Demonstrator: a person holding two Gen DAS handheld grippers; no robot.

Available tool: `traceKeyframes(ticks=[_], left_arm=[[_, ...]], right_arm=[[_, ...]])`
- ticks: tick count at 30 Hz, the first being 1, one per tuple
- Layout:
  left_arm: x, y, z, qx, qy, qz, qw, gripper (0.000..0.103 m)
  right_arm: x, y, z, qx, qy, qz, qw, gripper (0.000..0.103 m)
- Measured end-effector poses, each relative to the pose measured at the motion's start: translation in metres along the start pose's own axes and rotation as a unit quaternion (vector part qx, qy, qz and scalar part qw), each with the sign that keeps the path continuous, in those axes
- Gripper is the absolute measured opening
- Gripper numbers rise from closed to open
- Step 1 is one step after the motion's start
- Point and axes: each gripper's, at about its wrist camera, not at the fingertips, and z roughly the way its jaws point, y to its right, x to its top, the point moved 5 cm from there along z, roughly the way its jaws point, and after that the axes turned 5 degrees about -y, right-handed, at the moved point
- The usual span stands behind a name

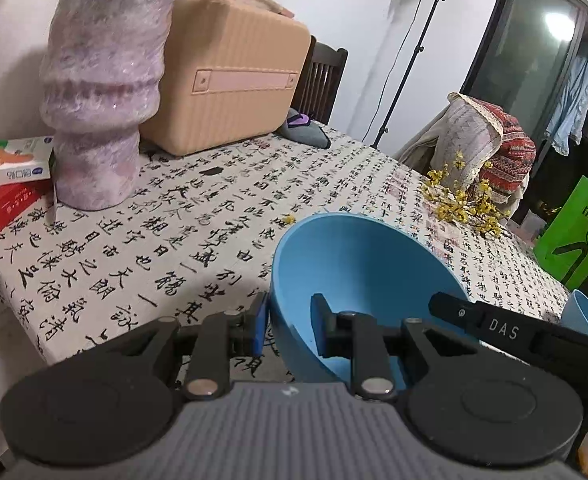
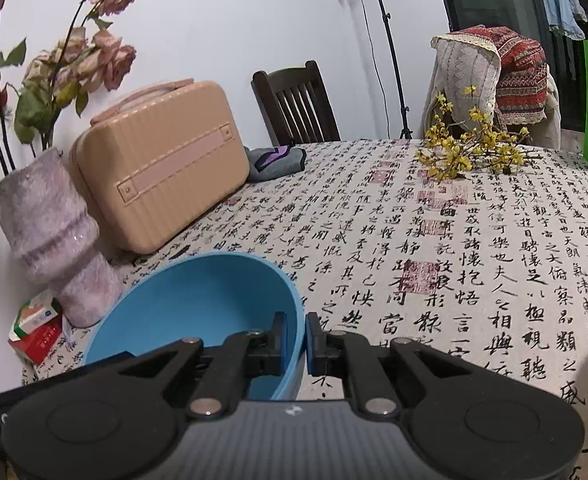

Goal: Organize plates and bowls
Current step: 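Carry the blue bowl across the table toward the pink vase with both tools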

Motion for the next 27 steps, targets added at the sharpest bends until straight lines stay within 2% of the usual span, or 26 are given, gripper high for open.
traceKeyframes(ticks=[16,27], left_arm=[[-0.004,-0.024,0.017,0.000,-0.004,-0.005,1.0000,0.023],[-0.010,-0.022,0.020,-0.012,0.000,0.004,0.9999,0.025]], right_arm=[[-0.016,-0.013,0.023,-0.003,-0.004,0.006,1.000,0.009],[-0.024,-0.011,0.022,-0.012,0.006,0.005,1.000,0.012]])
